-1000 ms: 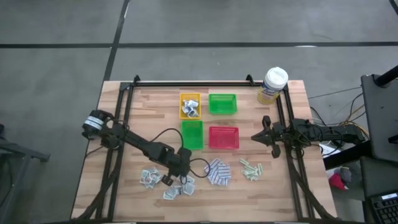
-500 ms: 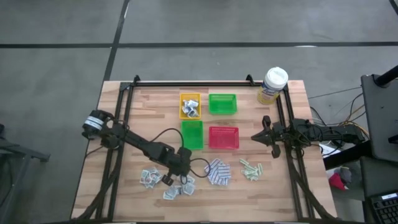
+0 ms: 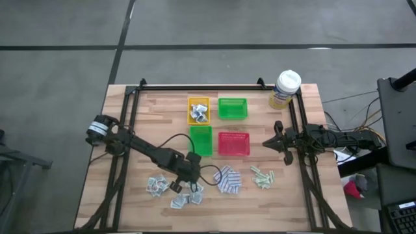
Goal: Pick & Place First Aid Supplies
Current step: Put the blue alcohol pad into the yellow bin
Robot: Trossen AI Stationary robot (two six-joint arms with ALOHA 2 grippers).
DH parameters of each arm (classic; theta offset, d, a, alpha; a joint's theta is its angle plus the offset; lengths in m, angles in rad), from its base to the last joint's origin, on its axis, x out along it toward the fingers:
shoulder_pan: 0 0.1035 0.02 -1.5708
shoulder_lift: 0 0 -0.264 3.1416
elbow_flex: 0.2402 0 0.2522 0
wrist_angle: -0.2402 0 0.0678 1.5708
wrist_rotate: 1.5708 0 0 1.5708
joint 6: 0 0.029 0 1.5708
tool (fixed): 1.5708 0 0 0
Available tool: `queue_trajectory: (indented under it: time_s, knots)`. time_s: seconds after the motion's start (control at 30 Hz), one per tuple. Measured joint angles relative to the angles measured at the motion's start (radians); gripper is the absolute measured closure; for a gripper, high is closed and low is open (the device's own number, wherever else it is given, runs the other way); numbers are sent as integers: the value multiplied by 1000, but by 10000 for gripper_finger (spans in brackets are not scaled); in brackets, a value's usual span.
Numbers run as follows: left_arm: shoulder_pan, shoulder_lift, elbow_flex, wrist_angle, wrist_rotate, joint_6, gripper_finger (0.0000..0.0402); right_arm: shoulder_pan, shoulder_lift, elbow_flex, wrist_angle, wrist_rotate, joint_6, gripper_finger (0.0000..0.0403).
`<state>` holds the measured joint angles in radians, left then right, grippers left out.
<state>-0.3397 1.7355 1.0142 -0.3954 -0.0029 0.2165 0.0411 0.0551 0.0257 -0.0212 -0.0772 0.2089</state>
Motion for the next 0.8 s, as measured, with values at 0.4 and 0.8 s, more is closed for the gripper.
queue_trajectory:
  time_s: [0.4, 0.8]
  knots:
    - [0, -1, 117, -182, -10, -6, 401, 0, 0, 0, 0, 0, 0, 374]
    - [-9, -3, 160, -301, 11, -139, 401, 0, 0, 0, 0, 0, 0, 374]
